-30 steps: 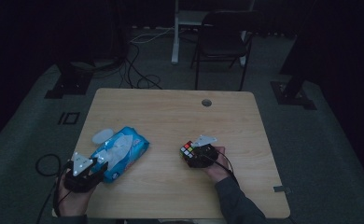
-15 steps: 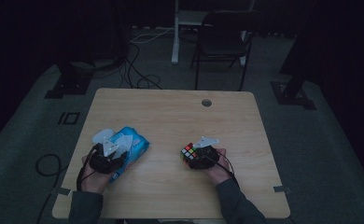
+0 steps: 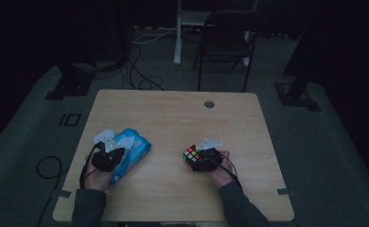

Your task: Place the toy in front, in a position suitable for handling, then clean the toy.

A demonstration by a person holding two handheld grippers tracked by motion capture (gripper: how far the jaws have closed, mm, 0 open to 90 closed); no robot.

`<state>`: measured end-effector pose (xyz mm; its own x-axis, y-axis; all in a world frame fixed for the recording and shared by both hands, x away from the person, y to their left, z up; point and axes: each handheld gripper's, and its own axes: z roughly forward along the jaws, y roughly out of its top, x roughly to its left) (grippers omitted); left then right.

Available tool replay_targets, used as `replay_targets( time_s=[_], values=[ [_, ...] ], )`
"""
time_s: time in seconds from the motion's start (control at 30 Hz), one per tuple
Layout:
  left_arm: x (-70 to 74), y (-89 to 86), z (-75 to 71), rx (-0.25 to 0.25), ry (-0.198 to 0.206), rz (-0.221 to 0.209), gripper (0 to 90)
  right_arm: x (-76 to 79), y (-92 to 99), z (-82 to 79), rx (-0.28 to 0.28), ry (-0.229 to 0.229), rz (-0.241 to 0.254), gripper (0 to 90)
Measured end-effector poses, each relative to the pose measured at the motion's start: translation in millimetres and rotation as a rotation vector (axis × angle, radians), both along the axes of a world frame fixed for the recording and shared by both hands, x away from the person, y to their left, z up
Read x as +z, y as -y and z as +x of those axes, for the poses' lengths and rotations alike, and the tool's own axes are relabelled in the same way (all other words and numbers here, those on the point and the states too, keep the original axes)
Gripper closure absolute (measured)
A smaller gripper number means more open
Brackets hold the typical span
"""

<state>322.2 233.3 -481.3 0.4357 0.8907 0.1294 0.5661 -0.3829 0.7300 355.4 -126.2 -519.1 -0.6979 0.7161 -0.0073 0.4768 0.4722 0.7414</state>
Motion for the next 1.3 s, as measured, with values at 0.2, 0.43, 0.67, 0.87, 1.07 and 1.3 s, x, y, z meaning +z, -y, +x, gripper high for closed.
replay_targets(
  time_s=[0.2,0.43,0.67,0.87,1.07,1.3],
  values=[
    [6.0,2.1,-1.5,0.003,0.033,0.009,89.4,-0.2,0.3,0.2,0.003,0.000,0.001,33.9],
    [17.4,7.4,1.8,-0.005,0.059,0.012,90.0,-0.7,0.5,0.0,0.001,0.000,0.005,33.9],
    [24.0,11.6,2.1,-0.023,0.071,-0.001,90.0,-1.1,0.8,0.3,0.003,-0.001,0.007,33.9],
    [40.7,18.4,0.8,-0.058,0.103,-0.021,90.0,-1.4,0.6,0.4,0.004,0.001,0.005,33.9],
    [55.2,28.0,1.1,-0.125,0.128,-0.081,90.0,-1.7,0.9,0.7,0.005,-0.002,0.006,33.8],
    [64.4,41.0,0.5,-0.201,0.142,-0.144,90.0,-2.2,1.1,0.8,0.007,-0.004,0.009,33.8]
  ],
)
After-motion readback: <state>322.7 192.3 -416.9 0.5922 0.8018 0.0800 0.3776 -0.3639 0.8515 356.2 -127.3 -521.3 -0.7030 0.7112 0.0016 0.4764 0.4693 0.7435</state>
